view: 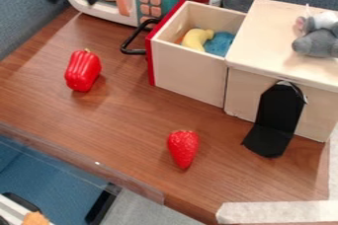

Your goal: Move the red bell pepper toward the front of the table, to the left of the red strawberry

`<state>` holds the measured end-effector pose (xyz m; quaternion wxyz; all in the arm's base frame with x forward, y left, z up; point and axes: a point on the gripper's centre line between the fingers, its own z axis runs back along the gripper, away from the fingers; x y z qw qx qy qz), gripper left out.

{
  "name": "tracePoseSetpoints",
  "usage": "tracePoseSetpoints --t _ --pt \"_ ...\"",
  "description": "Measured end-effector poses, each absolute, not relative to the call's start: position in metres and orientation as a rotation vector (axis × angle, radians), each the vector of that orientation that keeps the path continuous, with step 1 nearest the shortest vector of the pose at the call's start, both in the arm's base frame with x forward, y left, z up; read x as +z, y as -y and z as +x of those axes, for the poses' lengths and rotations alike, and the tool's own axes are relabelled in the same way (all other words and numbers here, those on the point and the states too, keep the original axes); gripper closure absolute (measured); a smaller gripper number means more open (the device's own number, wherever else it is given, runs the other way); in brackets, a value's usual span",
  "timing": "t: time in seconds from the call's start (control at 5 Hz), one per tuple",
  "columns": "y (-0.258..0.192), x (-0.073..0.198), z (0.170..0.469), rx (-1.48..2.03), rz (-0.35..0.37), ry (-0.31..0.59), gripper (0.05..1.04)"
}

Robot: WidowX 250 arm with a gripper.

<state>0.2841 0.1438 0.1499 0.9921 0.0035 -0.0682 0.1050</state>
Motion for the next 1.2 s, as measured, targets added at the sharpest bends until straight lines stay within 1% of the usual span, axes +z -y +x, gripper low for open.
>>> tracePoseSetpoints --t 0.2,0.4,0.6,0.8,1.0,1.2 --pt "-0.158 0.125 0.276 0.243 0.088 0.117 0.082" --pt "-0.176 0.086 0.278 0.347 0.073 0.068 0.082" --pt "-0.173 0.060 0.284 0.371 0.014 0.056 0.082" --pt "-0.166 0.046 0.281 0.338 -0.017 0.034 0.082" --pt "-0.164 0.039 0.283 0.346 -0.014 0.030 0.082" --pt "-0.159 0.022 0.282 0.331 -0.010 -0.028 0.082"
